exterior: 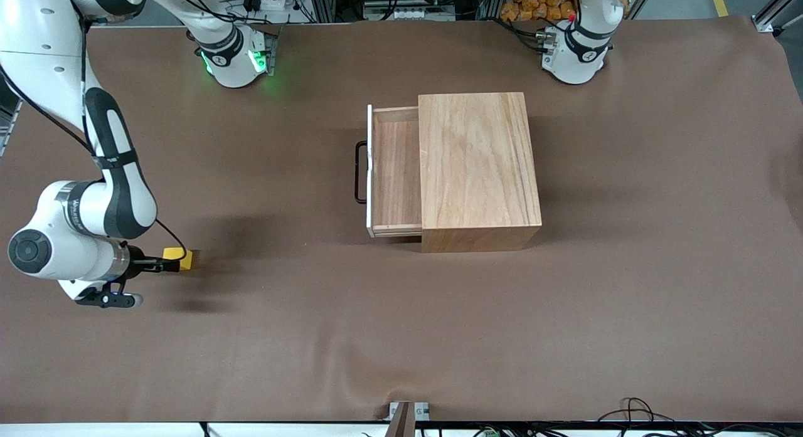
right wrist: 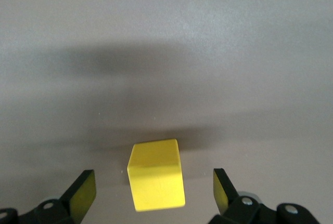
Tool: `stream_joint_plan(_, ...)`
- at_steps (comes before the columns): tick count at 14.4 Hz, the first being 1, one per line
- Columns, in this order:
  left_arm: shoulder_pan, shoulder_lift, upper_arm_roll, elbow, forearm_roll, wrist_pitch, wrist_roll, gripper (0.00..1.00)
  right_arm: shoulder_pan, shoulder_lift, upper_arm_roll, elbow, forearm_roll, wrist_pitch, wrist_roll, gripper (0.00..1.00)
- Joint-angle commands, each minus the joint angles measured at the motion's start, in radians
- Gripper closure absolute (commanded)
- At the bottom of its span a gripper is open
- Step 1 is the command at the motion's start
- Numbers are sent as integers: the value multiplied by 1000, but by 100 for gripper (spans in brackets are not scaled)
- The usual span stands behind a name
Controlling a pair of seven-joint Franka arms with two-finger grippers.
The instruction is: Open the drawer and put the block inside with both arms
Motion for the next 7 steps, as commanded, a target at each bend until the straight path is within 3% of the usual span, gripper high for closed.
stream_joint_plan(1, 0, -26, -22, -40, 7, 41, -7, 0, -15, -73, 17, -144, -9, 104, 37, 0)
stream_joint_plan(7, 27, -35, -8, -29, 4, 72, 47, 0, -24, -45, 18, -154, -9, 141, -89, 0)
